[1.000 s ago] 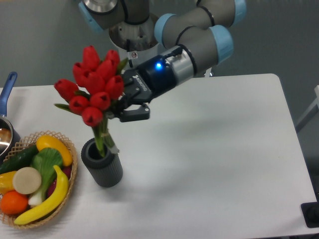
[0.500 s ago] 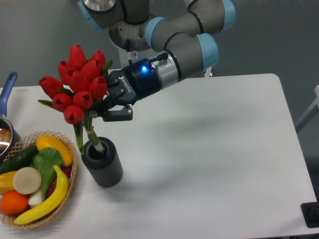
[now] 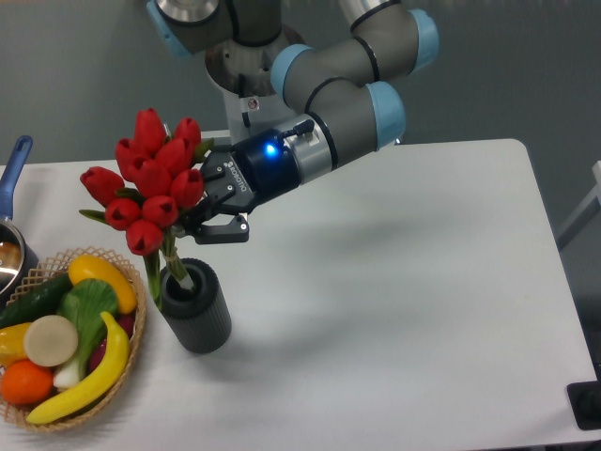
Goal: Insert the flowers into the vase
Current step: 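Lower the tulip stems into the vase opening with the gripper, then push the tulip bunch further down into the vase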
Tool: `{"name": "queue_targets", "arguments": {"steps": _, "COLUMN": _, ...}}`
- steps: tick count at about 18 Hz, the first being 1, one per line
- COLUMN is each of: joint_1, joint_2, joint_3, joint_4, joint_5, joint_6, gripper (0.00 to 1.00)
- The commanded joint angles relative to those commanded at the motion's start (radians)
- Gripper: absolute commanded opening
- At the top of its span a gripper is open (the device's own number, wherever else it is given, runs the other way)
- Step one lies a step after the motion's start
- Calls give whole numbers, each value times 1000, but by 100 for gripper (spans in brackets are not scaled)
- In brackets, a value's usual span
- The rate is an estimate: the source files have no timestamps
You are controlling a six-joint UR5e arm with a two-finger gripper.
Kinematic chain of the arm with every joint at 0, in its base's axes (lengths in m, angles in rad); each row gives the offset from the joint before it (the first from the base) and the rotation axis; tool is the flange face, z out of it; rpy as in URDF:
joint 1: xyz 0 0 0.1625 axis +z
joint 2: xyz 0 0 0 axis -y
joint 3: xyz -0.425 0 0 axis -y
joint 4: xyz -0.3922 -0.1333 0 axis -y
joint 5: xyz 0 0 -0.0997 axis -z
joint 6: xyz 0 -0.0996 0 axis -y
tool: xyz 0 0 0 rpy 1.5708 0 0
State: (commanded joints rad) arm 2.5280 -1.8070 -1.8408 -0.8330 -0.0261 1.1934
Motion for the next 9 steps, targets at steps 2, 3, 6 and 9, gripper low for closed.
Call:
{"name": "queue_targets", "arguments": {"steps": 2, "joint_1": 0, "joint_2": -2, "joint_3": -12, "joint_4": 0, "joint_5": 2, "joint_6": 0, "gripper": 37}}
{"name": "queue_targets", "arguments": {"steps": 3, "joint_1": 0, "joint_2": -3, "joint_3": -18, "joint_4": 0, "joint_5": 2, "joint_6": 0, "gripper": 36}}
{"name": "queue_targets", "arguments": {"steps": 6, "joint_1": 0, "joint_2": -6, "joint_3": -29, "joint_4": 0, "joint_5": 5, "joint_6": 0, "gripper": 37}}
{"name": "queue_targets", "arguments": {"steps": 9, "joint_1": -5, "joint_2": -35, "joint_3": -31, "joint_4": 2, "joint_5": 8, "joint_6": 2, "gripper": 37}}
